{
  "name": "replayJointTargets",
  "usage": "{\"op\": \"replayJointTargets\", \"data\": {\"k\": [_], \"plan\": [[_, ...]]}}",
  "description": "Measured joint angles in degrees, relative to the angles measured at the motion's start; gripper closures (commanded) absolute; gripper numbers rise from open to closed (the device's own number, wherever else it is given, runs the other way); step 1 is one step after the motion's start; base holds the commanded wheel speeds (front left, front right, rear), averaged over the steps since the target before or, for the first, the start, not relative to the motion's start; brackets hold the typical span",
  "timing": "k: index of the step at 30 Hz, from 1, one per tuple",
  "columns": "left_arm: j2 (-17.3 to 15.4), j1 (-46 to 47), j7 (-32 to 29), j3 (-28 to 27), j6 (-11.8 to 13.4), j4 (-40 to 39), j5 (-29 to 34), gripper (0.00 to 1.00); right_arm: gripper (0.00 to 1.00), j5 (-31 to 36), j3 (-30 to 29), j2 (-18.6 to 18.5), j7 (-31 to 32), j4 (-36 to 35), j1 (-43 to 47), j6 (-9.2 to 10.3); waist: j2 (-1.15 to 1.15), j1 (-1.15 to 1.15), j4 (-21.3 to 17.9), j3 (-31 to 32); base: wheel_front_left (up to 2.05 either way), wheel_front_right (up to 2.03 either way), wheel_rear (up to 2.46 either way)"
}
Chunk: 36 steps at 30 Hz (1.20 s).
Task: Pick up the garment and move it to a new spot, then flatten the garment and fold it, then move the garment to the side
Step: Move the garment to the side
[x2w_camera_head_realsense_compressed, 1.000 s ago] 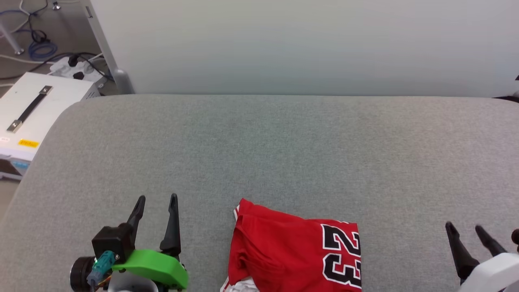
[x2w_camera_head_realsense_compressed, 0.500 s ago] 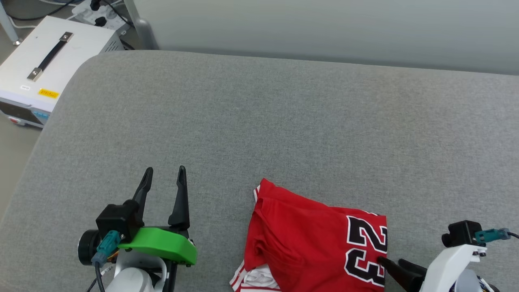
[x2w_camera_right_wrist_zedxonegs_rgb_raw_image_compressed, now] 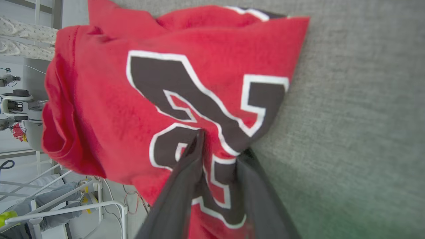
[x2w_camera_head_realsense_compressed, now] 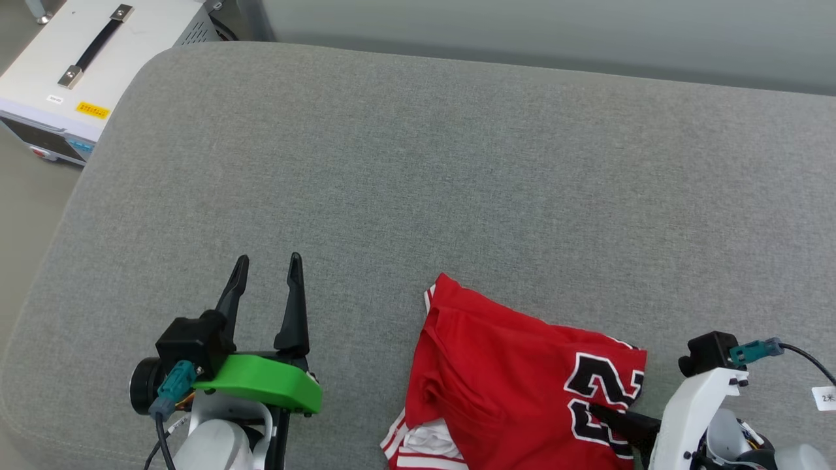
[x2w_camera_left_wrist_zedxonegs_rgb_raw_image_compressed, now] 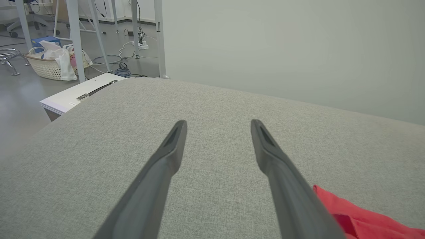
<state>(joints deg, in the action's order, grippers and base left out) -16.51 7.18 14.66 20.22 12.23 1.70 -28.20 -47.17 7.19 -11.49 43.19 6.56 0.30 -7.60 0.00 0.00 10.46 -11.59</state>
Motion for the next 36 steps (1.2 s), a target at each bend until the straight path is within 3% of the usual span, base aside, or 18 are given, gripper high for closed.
{"op": "replayJointTargets", "data": {"k": [7, 14, 22, 26, 31, 36], "plan": [[0.26, -0.11, 0.00, -0.38, -0.69, 1.36, 0.58, 0.00, 1.00, 0.36, 2.40, -1.13, -0.59, -0.46, -1.67, 0.05, 0.00, 0.00, -0.57, 1.93, 0.00, 0.00, 0.00], [-0.56, -1.45, 0.00, -0.32, -1.18, 1.29, 1.03, 0.00, 1.00, 6.35, 4.03, -6.82, -0.80, -4.47, -2.66, 0.07, 0.00, 0.00, -2.95, 4.59, 0.00, 0.00, 0.00], [-0.35, -1.31, 0.00, 0.65, -1.19, -0.70, 1.75, 0.00, 1.00, 12.47, 2.34, -14.17, 1.44, -12.36, -3.81, 0.07, 0.00, 0.00, -9.24, 5.08, 0.00, 0.00, 0.00], [-0.03, 0.02, 0.00, 1.40, -1.32, -1.01, 2.52, 0.00, 1.00, 14.28, 0.19, -16.17, 1.93, -14.77, -5.84, 0.07, 0.00, 0.00, -13.47, 4.15, 0.00, 0.00, 0.00], [-0.07, 3.53, -0.09, 1.92, -1.62, -2.08, 4.27, 0.00, 1.00, 15.13, -1.33, -17.60, 1.13, -12.81, -9.99, 0.05, 0.00, 0.00, -18.76, 2.11, 0.00, 0.00, 0.00], [-0.56, 8.44, -1.69, 3.07, -2.41, -3.70, 5.68, 0.00, 1.00, 17.37, -1.66, -20.59, -3.05, -4.95, -16.73, 0.07, 0.00, 0.00, -22.87, -1.91, 0.00, 0.00, 0.00]]}}
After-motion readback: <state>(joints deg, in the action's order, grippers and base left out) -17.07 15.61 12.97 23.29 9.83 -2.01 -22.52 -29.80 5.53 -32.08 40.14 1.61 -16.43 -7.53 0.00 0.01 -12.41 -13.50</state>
